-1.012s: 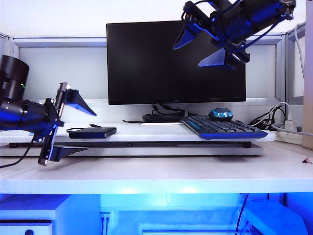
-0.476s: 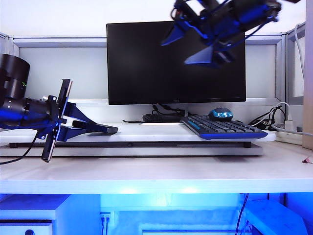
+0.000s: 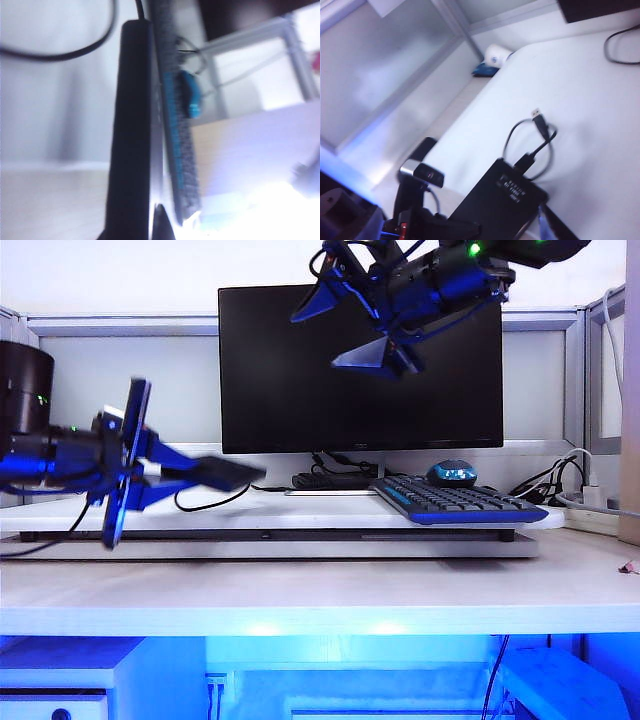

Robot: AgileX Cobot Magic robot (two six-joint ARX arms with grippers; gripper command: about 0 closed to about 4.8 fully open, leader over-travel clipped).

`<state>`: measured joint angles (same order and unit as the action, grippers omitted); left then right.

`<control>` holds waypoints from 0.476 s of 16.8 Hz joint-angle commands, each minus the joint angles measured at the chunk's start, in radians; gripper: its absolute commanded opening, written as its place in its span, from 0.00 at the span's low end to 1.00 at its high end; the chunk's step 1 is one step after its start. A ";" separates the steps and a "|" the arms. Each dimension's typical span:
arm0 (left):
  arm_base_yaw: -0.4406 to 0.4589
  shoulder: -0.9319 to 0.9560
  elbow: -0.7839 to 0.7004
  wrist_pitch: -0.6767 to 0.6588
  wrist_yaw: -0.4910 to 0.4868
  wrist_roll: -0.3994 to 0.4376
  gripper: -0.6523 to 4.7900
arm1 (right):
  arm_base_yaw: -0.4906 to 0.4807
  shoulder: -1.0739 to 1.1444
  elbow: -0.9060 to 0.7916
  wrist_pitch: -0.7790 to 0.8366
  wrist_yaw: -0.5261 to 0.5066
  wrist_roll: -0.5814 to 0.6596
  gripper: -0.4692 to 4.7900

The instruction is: Unplug the data cable of the portable hard drive.

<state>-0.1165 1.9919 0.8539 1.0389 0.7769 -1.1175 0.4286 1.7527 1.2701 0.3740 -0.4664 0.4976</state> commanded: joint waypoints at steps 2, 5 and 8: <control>0.001 -0.006 0.004 0.220 0.063 0.010 0.11 | 0.002 0.026 0.007 0.092 -0.056 0.074 0.85; 0.001 -0.006 0.004 0.311 0.097 -0.010 0.11 | 0.002 0.068 0.008 0.205 -0.095 0.173 0.85; 0.001 -0.006 0.006 0.392 0.188 -0.020 0.11 | 0.003 0.175 0.117 0.260 -0.143 0.266 0.84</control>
<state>-0.1165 1.9911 0.8543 1.4025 0.9455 -1.1412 0.4290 1.9266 1.3678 0.6086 -0.6029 0.7464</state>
